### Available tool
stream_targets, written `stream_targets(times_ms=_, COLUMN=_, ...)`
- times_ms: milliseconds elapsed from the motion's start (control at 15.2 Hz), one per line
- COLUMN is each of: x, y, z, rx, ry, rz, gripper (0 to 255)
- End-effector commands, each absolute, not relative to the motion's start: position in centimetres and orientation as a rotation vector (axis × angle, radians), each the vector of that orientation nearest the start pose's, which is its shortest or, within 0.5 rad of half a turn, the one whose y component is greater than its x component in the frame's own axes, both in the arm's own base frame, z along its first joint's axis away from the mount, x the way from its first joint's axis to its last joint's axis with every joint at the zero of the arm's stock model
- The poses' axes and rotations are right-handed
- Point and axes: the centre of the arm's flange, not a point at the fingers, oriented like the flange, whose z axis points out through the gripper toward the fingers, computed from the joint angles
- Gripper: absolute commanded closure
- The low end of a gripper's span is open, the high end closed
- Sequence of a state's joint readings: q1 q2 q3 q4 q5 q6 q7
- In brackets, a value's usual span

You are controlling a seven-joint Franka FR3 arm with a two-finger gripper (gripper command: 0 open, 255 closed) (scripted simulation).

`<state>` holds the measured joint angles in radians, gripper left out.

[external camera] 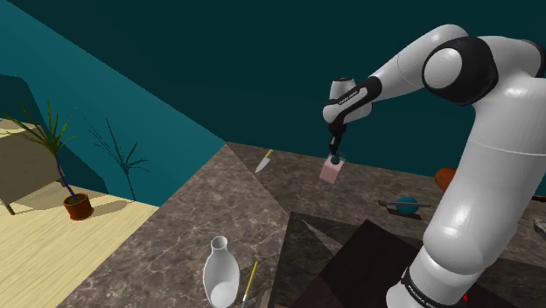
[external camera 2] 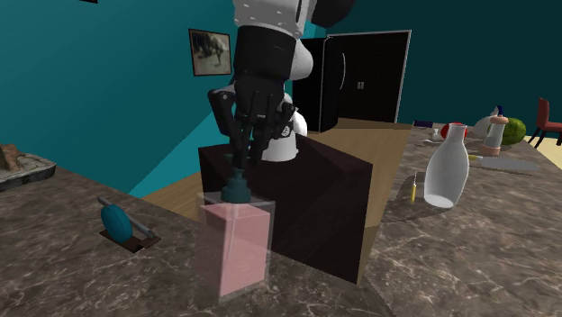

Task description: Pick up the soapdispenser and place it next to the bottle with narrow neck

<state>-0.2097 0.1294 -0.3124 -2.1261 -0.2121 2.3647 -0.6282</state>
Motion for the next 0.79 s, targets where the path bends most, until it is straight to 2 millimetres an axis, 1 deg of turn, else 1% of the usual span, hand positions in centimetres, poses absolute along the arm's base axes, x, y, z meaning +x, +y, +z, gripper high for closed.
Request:
stream_targets(times_ms=0, x=49.5, y=-28.4, z=37.6, rx=-3.340, ry=-0.426, rz=0.022, gripper=255)
stream_targets(times_ms=726, x=49.5, y=-28.4, z=43.4, rx=-3.340, ry=-0.426, rz=0.022, gripper=255)
